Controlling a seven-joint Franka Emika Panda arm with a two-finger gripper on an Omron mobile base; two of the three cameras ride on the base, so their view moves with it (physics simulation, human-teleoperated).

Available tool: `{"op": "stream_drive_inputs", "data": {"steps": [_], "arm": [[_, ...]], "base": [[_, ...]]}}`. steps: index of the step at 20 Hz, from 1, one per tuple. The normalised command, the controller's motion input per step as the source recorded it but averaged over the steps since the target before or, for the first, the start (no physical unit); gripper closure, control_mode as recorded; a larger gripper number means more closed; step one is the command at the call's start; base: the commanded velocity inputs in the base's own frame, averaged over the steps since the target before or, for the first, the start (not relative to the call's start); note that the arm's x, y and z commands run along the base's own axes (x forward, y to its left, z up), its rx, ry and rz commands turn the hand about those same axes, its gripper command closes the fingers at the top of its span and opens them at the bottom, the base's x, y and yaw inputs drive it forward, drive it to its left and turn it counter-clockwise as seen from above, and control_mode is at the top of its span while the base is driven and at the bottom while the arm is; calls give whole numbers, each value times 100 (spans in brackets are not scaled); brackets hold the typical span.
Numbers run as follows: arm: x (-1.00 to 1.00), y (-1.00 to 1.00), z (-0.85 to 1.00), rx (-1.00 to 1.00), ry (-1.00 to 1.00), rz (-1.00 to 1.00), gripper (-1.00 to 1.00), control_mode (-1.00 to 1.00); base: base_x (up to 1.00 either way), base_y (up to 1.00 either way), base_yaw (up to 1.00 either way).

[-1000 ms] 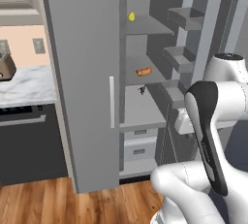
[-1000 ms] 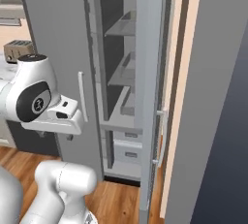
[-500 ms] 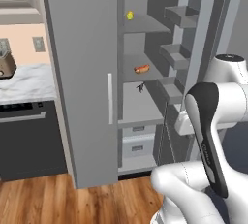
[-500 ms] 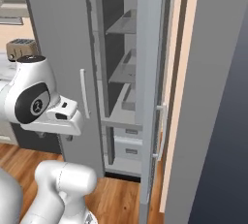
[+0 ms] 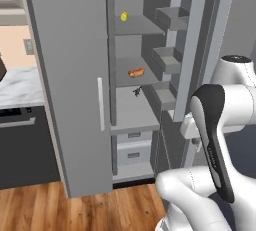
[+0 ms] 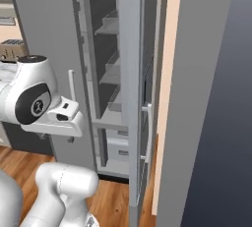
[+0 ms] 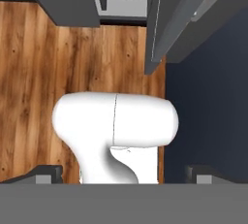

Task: Store the hot dog in the freezer for long-term storage. Close the freezer door after placing the cooked food.

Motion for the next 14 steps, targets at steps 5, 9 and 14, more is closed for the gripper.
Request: {"op": "stream_drive_inputs", "data": {"steps": [5,9,14], "arm": [[0,0,0,0,0,0,-100,100],[0,0,0,0,0,0,-100,100],[0,0,0,0,0,0,-100,100]], "base": [[2,-8,0],[13,0,0],[39,0,0]]}}
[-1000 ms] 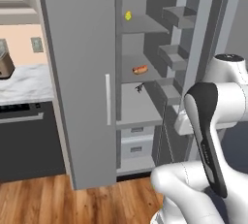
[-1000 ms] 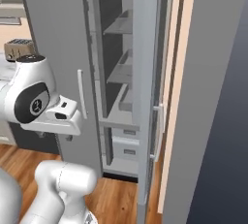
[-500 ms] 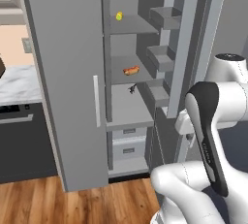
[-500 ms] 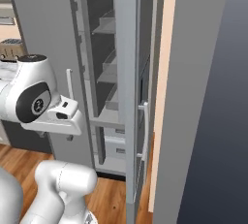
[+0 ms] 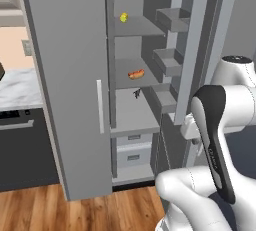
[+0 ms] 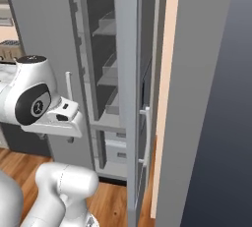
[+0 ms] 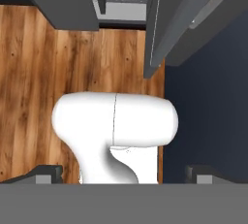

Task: Store the hot dog in the freezer for long-term storage. Close the freezer door after placing the cooked food.

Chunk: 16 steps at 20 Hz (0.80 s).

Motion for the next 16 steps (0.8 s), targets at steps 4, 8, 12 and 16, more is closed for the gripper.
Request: {"op": "stream_drive_inputs", "data": {"steps": [4,8,12,16], "arm": [[0,0,0,0,0,0,-100,100],[0,0,0,0,0,0,-100,100],[0,0,0,0,0,0,-100,-100],[3,-4,0,0,-3,4,-100,-100]], "base": [[36,1,0],[12,0,0],[0,0,0],[0,0,0]]}}
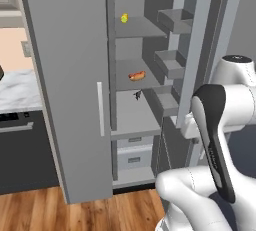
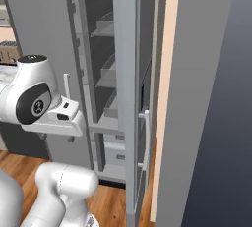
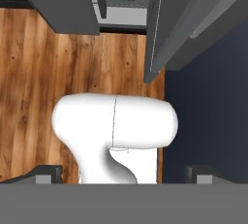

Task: Store the hot dog in the freezer for long-term storage. Close the freezer door after placing the cooked food.

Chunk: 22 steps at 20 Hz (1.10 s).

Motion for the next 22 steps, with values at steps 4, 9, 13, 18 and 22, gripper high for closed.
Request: {"op": "stream_drive_inputs", "data": {"steps": [4,9,13,18,22], "arm": [[21,-59,-2,1,-5,14,-100,-100],[39,-73,0,9,-6,15,-100,-100],[67,-93,0,20,3,3,-100,-100],[41,-47,0,11,-2,0,-100,-100],[40,-46,-10,4,0,0,-100,-100]], "base": [[0,0,0],[0,0,0],[0,0,0],[0,0,0],[0,0,0]]}}
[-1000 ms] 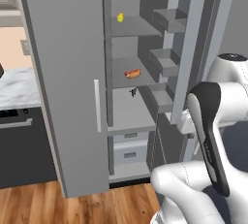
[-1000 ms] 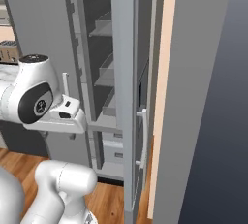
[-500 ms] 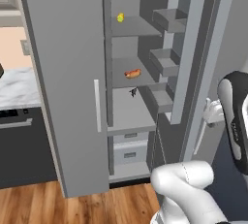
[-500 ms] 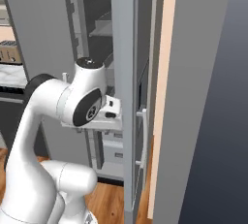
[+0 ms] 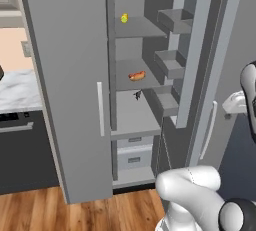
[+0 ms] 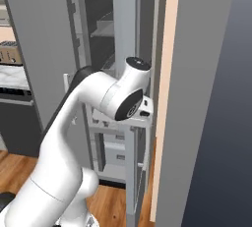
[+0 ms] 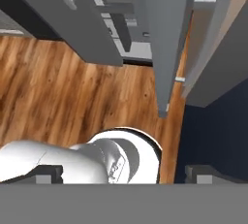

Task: Store the hot dog in the freezer for long-term storage. Close the freezer door after placing the cooked food.

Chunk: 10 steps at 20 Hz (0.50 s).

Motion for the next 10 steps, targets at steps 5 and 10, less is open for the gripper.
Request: {"op": "stream_drive_inputs", "data": {"steps": [5,10], "arm": [[80,-23,-1,0,0,0,-100,-100],[60,-47,0,11,-1,2,-100,-100]], "base": [[0,0,0],[0,0,0]]}}
